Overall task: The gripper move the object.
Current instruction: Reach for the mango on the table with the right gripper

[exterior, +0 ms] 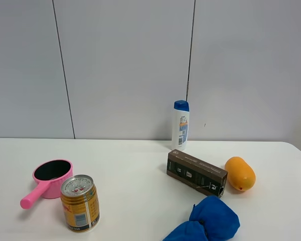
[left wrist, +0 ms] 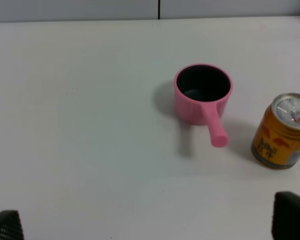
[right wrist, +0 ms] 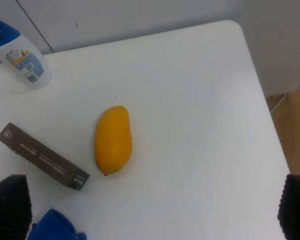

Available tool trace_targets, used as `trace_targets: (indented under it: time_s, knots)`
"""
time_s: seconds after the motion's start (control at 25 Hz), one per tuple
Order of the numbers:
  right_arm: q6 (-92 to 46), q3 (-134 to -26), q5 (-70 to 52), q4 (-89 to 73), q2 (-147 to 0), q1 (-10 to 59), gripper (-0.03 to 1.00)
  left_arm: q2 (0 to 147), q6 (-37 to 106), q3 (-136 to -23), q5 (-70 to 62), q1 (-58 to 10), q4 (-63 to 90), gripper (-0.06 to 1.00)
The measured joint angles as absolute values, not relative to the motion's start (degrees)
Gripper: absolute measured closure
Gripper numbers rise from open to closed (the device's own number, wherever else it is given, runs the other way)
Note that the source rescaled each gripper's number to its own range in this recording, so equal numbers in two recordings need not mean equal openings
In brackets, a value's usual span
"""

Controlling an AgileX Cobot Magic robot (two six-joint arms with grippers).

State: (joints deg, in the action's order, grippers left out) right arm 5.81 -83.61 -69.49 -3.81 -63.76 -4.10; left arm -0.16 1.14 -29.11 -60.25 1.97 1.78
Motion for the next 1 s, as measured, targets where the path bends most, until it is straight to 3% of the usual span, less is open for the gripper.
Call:
trace_targets:
  time_s: [0.52, 1.0]
  knots:
    - [6.25, -85.93, -69.81, -4.74, -85.65, -4.10, -0.03, -0.16, 1.14, -29.11, -60.25, 1.97, 1.78, -0.06]
    - [6.36, -85.98, -62.71, -9.67, -99.96, -4.10, -0.03, -0.16, 1.14, -29.11, -60.25, 1.97, 1.78, -0.06]
